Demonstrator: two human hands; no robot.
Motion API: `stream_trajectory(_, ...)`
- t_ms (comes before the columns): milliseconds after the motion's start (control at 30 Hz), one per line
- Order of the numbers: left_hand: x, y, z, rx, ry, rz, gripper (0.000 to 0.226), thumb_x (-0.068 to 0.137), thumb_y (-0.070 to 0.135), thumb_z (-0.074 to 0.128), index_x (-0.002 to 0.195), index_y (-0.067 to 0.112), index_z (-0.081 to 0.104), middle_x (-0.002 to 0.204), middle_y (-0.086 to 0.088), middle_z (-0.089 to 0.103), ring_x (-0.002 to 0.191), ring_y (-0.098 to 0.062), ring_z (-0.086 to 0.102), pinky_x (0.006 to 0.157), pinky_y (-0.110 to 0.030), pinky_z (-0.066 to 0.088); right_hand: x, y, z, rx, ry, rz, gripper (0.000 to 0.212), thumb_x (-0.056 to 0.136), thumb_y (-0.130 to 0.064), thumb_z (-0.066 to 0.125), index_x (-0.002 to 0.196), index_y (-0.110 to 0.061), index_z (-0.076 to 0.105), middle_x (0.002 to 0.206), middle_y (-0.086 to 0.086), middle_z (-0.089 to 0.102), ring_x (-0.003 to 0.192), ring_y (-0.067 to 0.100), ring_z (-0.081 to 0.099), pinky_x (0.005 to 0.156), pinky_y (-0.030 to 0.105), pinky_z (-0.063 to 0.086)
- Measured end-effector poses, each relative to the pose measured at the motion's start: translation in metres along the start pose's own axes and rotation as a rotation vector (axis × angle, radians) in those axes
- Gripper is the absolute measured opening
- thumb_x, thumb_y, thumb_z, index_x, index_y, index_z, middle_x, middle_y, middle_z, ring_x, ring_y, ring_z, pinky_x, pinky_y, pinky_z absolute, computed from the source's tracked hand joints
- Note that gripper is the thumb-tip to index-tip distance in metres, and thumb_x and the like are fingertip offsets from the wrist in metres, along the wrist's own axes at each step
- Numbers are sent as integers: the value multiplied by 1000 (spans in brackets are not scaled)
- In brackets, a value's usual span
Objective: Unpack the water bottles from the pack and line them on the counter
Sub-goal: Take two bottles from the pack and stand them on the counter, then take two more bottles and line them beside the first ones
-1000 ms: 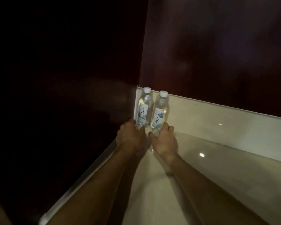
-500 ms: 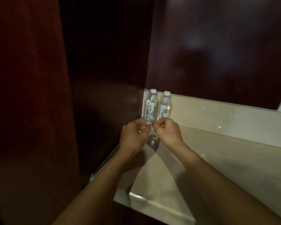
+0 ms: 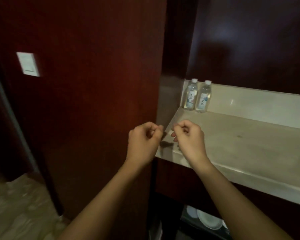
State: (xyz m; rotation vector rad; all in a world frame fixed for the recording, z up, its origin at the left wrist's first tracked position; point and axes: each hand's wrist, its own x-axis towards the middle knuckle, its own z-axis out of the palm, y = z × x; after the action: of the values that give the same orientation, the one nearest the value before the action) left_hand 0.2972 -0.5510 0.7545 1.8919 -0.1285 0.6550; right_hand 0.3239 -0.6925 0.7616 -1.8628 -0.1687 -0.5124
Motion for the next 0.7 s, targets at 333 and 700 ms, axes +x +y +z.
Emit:
stream_trajectory(333,-84,-90,-152,224,243,-273,33,97,35,61,66,28,55,61,1,64,60,-18,63,58,-29,45,-114,-13,150,2,-439,-36,16,96,-29,61,82,-24,66,70,-3,69,68,12,68,71,41,59)
stream_trajectory(700,-200,-237,-288,312,566,-832,20,93,32,65,76,23,67,71,-1,71,71,-23,71,73,-45,59,-229,48,355,-54,-1090,150,16,91,-19,65,76,-18,66,66,5,70,63,24,66,71,38,53)
